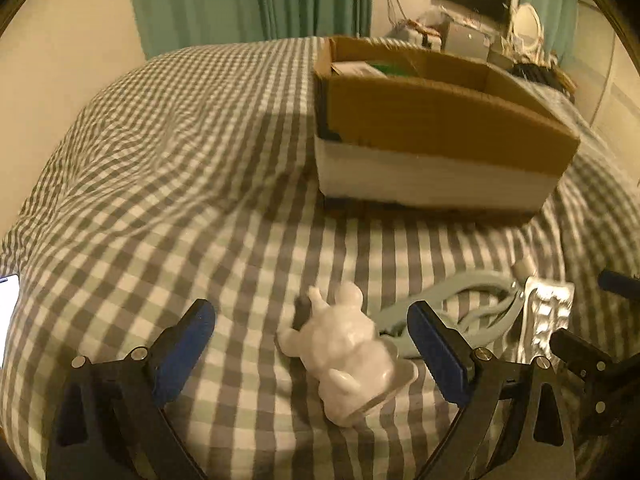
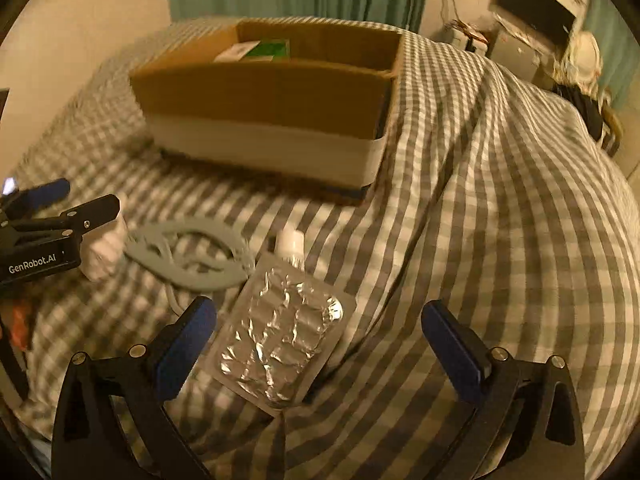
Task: Organize objects
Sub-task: 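Grasp the white rabbit figurine with the left gripper while the right gripper grasps the foil blister pack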
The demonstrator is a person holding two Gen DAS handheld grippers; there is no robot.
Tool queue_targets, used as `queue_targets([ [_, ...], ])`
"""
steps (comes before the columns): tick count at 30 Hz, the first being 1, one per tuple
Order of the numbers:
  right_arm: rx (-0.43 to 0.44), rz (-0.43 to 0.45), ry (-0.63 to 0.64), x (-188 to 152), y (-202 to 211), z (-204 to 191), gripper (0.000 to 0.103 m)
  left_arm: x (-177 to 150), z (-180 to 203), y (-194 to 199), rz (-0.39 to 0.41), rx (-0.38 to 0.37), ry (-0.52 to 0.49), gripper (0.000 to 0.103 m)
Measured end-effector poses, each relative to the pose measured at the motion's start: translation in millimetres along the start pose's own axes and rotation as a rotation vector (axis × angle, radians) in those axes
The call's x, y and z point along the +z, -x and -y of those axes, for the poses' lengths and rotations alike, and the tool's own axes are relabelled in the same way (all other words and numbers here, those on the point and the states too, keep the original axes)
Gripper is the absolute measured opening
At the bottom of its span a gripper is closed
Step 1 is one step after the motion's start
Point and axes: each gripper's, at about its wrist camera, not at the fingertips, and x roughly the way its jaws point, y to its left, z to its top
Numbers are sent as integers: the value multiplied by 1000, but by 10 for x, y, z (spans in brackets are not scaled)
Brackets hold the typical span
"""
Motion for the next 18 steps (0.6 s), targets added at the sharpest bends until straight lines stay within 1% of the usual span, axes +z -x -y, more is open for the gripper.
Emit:
queue_targets([
  [5,25,-59,18,-29,-184,-134,103,-80,98,-75,-28,-9,-52,99],
  [8,33,-88,24,-55,-304,-195,103,-110,153,-103,-44,-19,-80,94],
  [9,29,-97,28,-64,-340,-211,103,-115,171,-96,-48,-30,-87,89],
  [10,37,-110,34,-71,-379,-223,103,-117,189,-87,-51,-47,-89,80],
  [11,41,-116,35,-77,-395,-227,102,-148,180,-99,-58,-65,-90,77],
  [12,44,-125,38,-86,-415,-230,99,-159,181,-88,-57,-71,-89,72],
  [13,42,-130,40,-95,-420,-229,90,-174,177,-71,-55,-84,-87,66],
  [14,48,-133,38,-107,-417,-219,84,-189,172,-51,-53,-93,-85,66],
  [15,63,-130,35,-118,-400,-205,83,-205,170,-29,-48,-93,-82,66],
  [17,81,-119,34,-138,-350,-192,77,-221,152,14,-46,-98,-73,66],
  [18,87,-117,40,-148,-329,-199,77,-235,138,46,-43,-104,-62,65],
])
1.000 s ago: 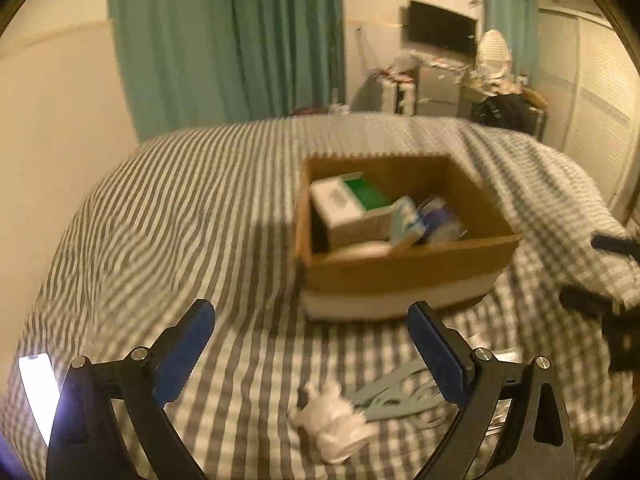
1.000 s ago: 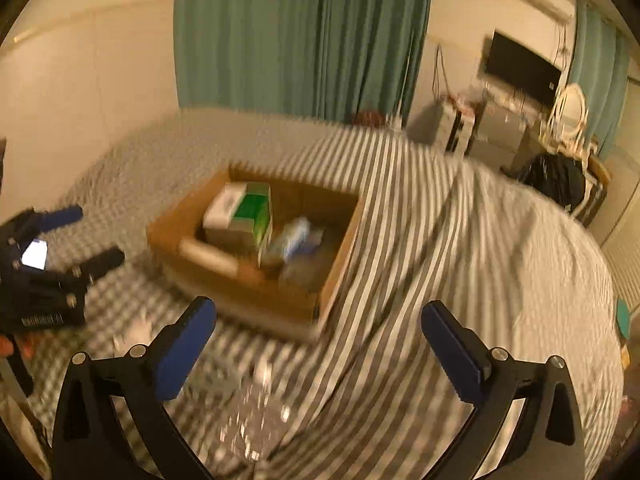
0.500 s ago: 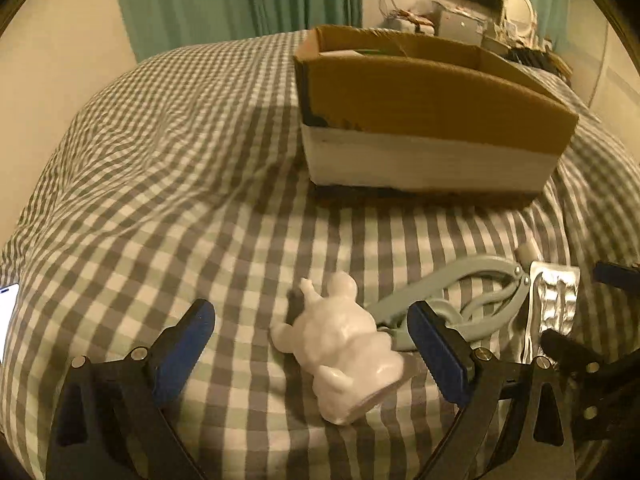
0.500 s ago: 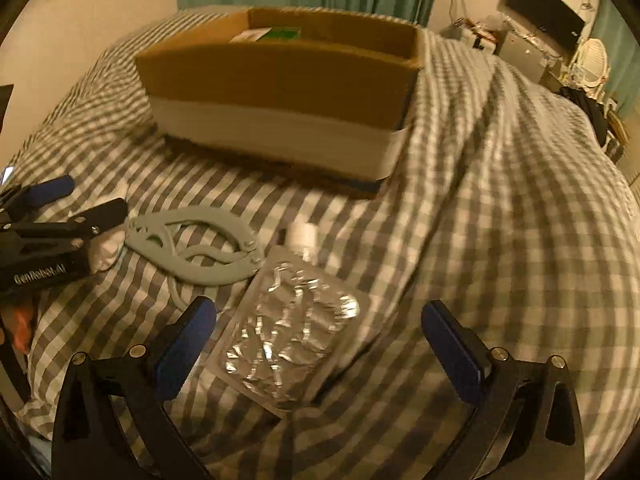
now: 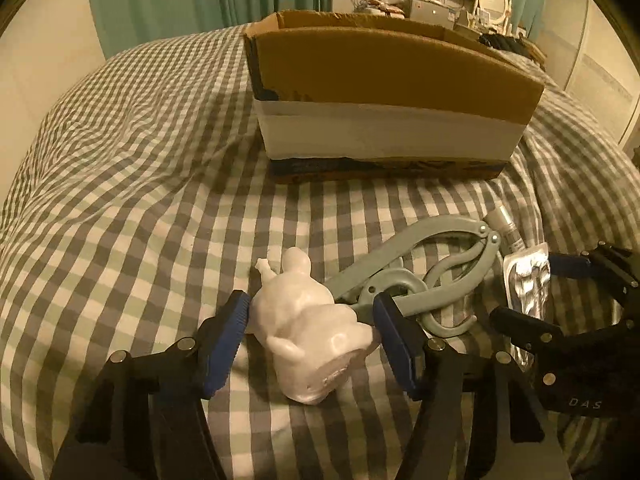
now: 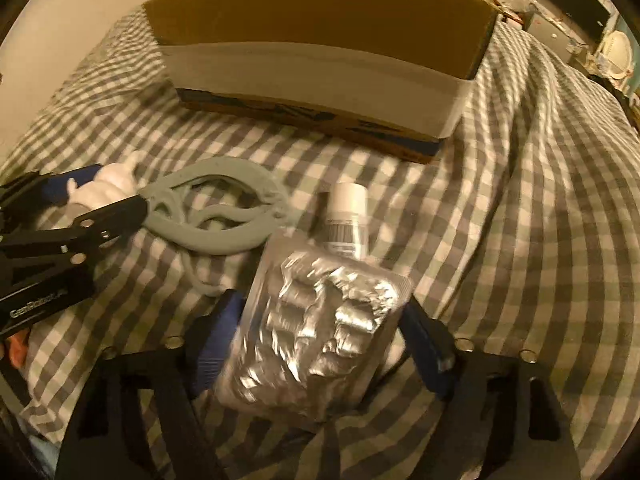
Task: Organize objects
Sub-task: 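Grasp the white rabbit figurine with the left gripper while the right gripper grasps the foil blister pack, then drop the rabbit figurine and blister pack into the cardboard box with both grippers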
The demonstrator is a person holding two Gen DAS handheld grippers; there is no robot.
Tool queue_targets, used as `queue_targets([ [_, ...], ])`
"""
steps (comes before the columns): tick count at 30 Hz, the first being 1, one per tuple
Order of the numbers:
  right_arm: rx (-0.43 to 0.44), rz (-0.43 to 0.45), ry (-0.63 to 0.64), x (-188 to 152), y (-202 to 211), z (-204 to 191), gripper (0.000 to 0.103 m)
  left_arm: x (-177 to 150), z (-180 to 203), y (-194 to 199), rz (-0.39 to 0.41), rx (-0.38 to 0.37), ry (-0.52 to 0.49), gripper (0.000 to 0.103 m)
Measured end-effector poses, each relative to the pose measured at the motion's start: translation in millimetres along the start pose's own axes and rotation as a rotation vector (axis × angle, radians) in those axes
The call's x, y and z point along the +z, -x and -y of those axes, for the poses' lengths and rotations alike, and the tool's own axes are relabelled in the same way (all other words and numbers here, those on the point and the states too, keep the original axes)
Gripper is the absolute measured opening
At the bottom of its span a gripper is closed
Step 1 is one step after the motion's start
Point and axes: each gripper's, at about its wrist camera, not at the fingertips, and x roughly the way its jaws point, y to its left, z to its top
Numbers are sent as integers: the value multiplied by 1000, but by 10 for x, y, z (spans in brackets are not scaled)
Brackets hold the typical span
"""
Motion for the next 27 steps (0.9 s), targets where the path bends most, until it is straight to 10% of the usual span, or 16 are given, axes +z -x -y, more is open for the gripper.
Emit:
queue_targets([
  [27,37,297,29,163,1183,108,70,553,128,808,193,-80,-8,65],
])
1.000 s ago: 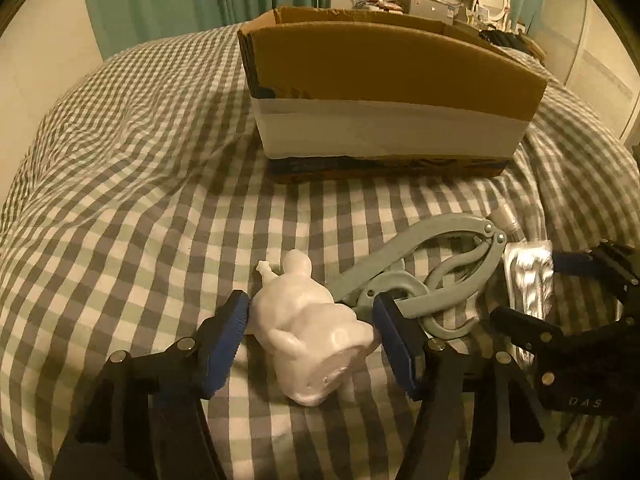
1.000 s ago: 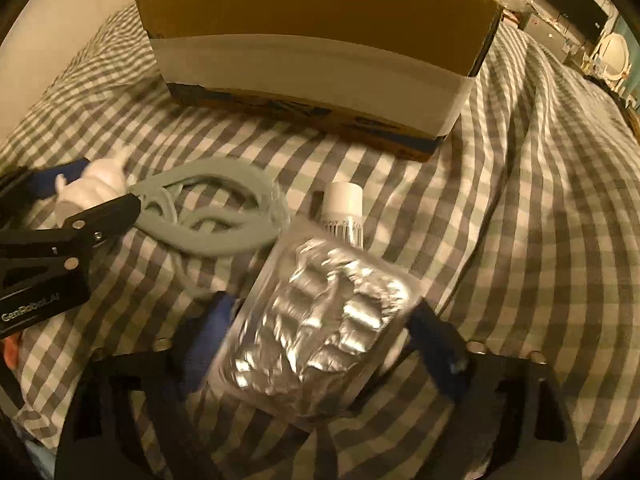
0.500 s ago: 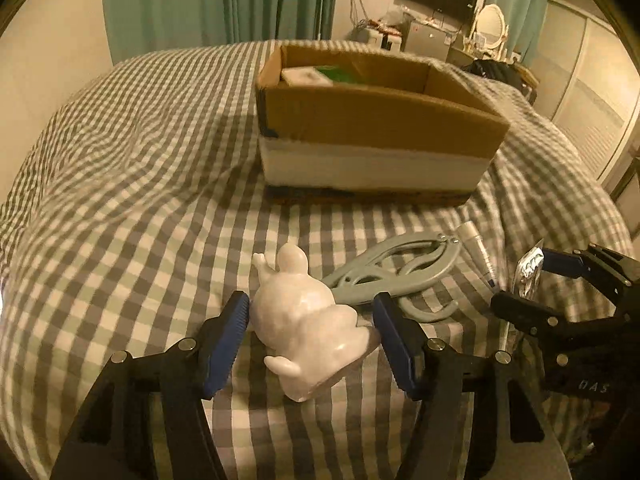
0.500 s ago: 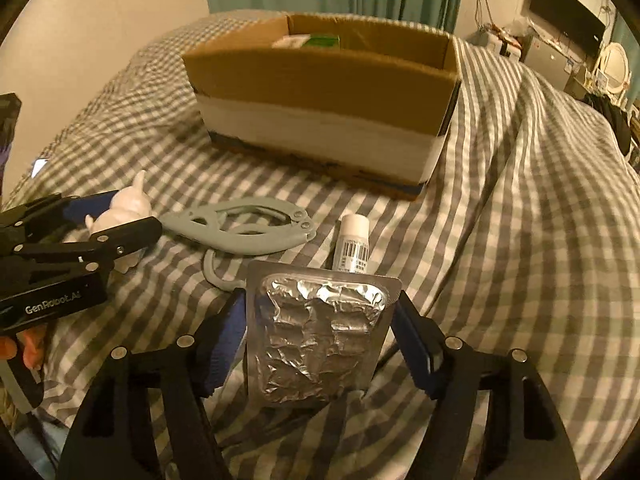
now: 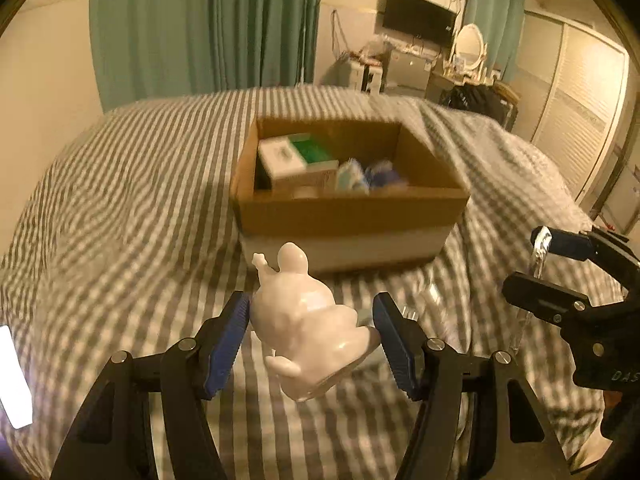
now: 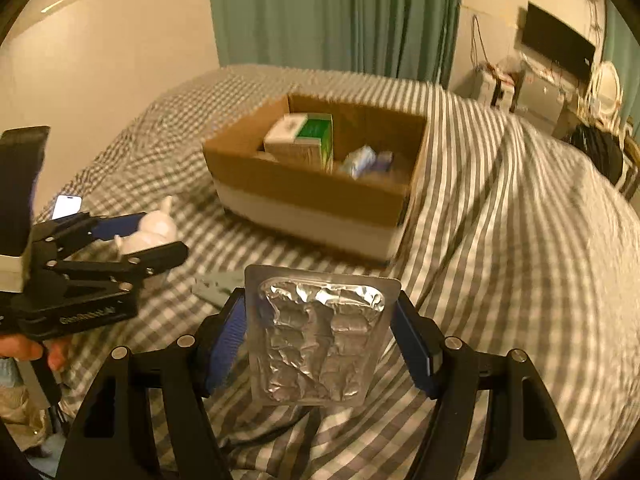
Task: Organize objects
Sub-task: 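Drop the rabbit figurine and blister pack into the cardboard box with both grippers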
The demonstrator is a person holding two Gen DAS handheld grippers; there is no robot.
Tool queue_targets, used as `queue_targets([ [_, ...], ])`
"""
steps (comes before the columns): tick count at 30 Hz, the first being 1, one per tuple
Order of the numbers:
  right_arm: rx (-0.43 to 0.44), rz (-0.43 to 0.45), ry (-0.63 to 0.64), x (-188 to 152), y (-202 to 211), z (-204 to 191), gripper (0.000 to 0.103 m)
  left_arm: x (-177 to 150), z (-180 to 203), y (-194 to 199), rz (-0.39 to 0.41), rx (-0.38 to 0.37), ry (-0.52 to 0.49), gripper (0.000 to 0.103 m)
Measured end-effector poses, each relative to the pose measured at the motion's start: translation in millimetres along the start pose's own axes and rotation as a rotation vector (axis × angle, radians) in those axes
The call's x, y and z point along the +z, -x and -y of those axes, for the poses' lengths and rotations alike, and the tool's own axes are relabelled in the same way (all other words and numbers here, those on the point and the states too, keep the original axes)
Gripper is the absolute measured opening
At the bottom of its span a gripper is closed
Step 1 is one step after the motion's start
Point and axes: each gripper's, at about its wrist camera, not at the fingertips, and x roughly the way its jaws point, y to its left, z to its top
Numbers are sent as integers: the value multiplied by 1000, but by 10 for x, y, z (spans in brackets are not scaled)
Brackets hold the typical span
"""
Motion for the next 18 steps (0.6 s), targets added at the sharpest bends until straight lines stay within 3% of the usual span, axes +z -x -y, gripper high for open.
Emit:
queue_targets([
  [11,-45,220,108,1001,380,-27,70,1041,83,126,178,4,-55,65],
  [18,-26,234,73,1461,143,146,70,1304,96,-278,147,4,-60,65],
])
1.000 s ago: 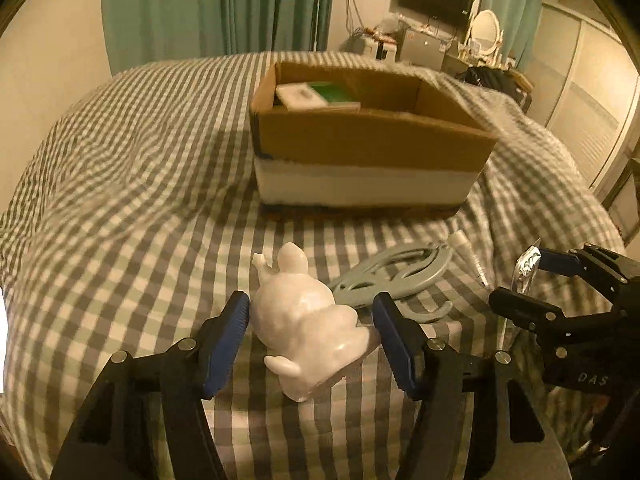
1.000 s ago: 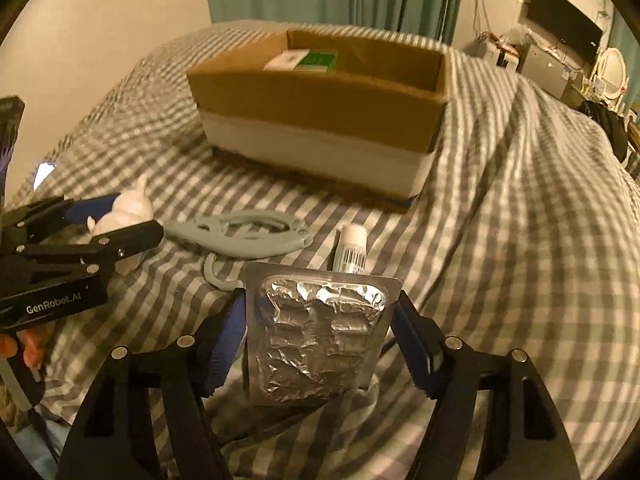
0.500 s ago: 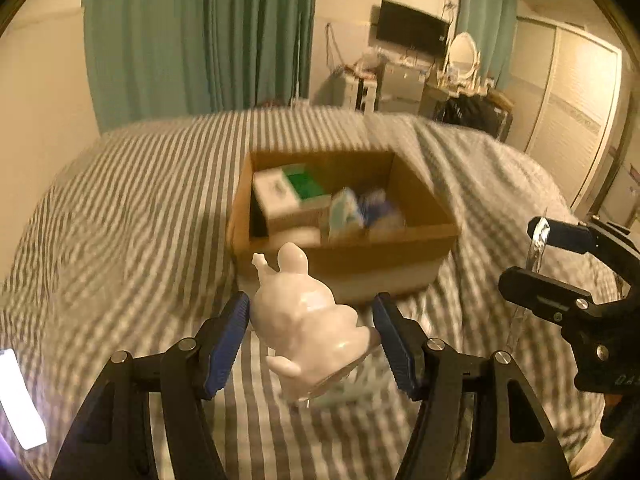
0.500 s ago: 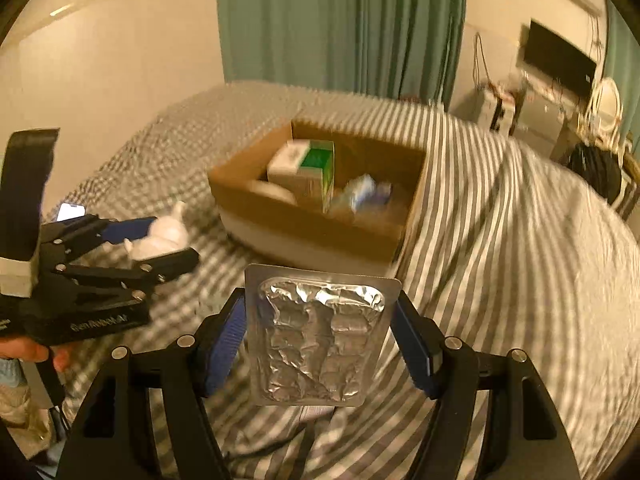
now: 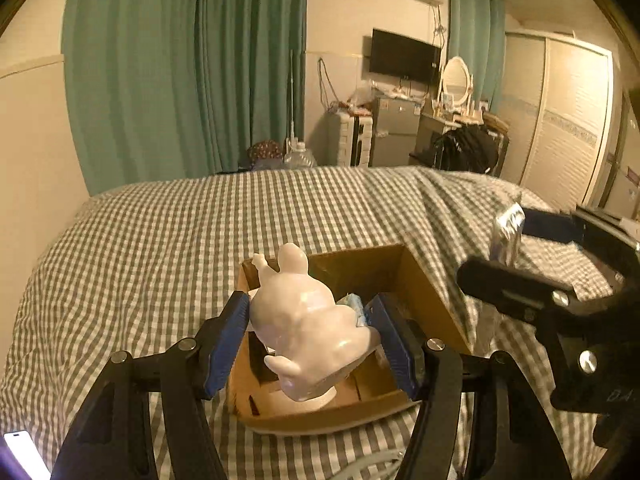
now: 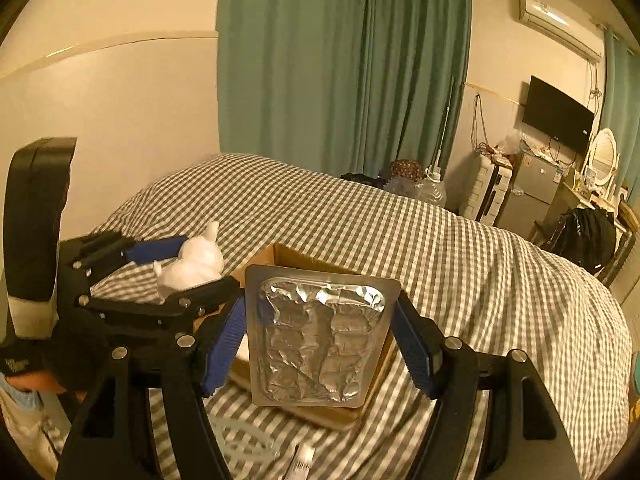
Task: Organize objects
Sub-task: 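Drop the rabbit figurine and blister pack into the cardboard box with both grippers, then grasp the grey-blue plastic clip with the left gripper while the right gripper grasps the white tube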
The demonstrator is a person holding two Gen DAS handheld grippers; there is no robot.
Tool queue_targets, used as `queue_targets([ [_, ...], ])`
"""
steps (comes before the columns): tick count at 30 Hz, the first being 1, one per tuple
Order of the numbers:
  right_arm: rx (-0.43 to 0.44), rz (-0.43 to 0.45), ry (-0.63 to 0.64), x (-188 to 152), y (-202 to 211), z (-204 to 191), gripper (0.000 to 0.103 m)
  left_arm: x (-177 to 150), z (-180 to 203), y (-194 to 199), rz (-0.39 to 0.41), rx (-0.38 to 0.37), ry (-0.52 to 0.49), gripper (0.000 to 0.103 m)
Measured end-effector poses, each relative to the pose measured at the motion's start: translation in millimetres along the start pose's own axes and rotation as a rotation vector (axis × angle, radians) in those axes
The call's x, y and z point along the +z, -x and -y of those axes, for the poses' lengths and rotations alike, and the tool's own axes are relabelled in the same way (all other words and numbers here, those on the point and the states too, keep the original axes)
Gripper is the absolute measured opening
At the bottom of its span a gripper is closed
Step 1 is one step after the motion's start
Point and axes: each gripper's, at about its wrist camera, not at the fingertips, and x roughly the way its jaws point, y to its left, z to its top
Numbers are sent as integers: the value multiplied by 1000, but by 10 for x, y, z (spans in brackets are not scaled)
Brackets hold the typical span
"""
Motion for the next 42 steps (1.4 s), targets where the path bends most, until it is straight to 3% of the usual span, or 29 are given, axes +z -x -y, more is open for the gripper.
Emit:
queue_targets([
  [11,-1,-139,-50,-105,-906,203,70,-180,46,-845,-138,-19,13,65],
  [17,8,-186,-83,-248,-1121,296,71,-281,-69,-881,-159,-44,53,67],
  [20,-8,-181,-99,-215,-1108,324,75,-263,-85,-757,-129,-32,52,82],
  [21,-12,-169,-103,-201,-1061,339,77,-249,-87,-697,-109,-19,53,89],
  [23,-20,-151,-104,-167,-984,346,85,-217,-112,-559,-78,-9,60,90],
  [36,-64,21,-29,102,212,68,86,-129,-262,554,90,60,73,92],
  [42,-49,56,12,-14,619,-137,86,-388,-212,877,106,91,79,92],
])
